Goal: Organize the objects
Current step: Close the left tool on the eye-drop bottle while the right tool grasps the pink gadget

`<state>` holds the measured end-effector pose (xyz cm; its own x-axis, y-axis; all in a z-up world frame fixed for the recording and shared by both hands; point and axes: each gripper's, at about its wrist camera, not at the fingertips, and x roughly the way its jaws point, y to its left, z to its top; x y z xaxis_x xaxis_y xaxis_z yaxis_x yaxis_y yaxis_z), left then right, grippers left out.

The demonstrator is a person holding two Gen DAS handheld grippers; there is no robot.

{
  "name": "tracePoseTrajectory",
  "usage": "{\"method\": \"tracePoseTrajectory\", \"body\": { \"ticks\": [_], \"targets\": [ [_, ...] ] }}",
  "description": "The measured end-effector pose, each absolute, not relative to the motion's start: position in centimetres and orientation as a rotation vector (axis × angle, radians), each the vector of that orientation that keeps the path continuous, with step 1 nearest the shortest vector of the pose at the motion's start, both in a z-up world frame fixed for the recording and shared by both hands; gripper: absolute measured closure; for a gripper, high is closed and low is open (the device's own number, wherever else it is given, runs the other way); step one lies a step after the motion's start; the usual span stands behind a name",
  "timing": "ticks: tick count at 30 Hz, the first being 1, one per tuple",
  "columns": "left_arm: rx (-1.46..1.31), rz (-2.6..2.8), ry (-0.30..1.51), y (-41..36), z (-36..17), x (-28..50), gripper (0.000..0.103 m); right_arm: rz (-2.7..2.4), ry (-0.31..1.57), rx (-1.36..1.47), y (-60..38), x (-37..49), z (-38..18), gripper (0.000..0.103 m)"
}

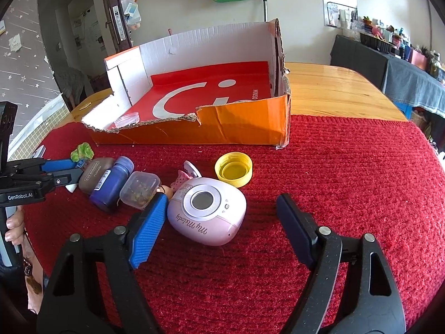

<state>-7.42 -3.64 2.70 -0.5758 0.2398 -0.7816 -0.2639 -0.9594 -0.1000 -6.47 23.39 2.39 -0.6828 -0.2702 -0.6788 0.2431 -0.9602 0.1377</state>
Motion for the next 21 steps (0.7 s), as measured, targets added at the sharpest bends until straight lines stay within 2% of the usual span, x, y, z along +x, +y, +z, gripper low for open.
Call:
{"method": "tracePoseTrajectory", "body": {
  "ticks": [3, 12, 16, 21],
  "targets": [
    [-1.266, 2.548, 0.047, -3.50, 2.57, -7.45, 0.061, -2.642, -0.054, 1.075, 23.33, -6.51, 2.34, 0.028],
    [-1.267, 2.557, 0.057, -3.07, 2.18, -7.73, 0.065, -2.624, -0.064, 1.077, 23.39, -6.70, 2.31, 0.032],
    [-1.249, 2.572, 0.079, -2.73, 2.05, -7.56, 0.068, -2.595, -0.063, 1.078, 23.15, -6.79, 2.27, 0.048],
    [-1.238, 2.581, 0.058, -2.87, 2.25, -7.18, 0.068, -2.594, -0.065, 1.064, 23.22, -6.45, 2.26, 0.049]
  ]
}}
